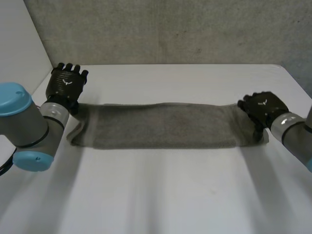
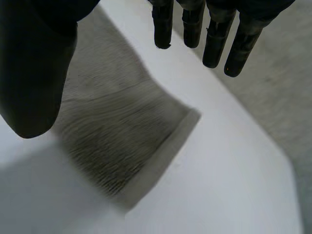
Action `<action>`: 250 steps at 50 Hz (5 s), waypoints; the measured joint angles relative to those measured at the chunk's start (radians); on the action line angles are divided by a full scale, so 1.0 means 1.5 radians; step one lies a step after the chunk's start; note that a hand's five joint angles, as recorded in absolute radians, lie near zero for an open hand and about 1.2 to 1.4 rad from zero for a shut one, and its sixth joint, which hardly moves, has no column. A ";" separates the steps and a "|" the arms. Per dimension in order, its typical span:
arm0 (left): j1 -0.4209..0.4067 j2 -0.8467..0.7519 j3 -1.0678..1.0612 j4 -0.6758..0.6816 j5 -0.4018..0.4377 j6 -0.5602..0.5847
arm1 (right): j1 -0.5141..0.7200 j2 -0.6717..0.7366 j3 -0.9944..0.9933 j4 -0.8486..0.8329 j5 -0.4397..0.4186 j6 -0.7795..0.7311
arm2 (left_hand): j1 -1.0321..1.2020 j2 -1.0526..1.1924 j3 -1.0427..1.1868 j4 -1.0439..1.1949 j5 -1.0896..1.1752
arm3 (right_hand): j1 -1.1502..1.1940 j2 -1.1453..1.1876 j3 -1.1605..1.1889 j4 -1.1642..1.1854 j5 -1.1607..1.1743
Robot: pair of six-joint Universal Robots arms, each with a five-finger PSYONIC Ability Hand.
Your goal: Fold the towel.
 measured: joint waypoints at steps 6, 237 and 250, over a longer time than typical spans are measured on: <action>0.020 -0.016 0.009 0.002 0.022 -0.023 | -0.032 -0.001 0.034 0.000 -0.044 0.008 | 0.003 0.006 0.006 0.006 0.000 | 0.000 0.000 0.000 0.000 0.000; -0.192 0.059 0.022 -0.034 -0.132 -0.229 | 0.312 0.058 -0.091 -0.191 -0.068 0.225 | 0.004 0.005 0.006 0.005 0.000 | -0.003 0.000 0.000 -0.001 -0.001; -0.223 -0.057 0.043 -0.030 -0.112 -0.295 | 0.258 0.121 -0.146 -0.104 -0.059 0.339 | 0.004 0.005 0.006 0.005 0.000 | -0.003 0.000 0.000 -0.001 -0.001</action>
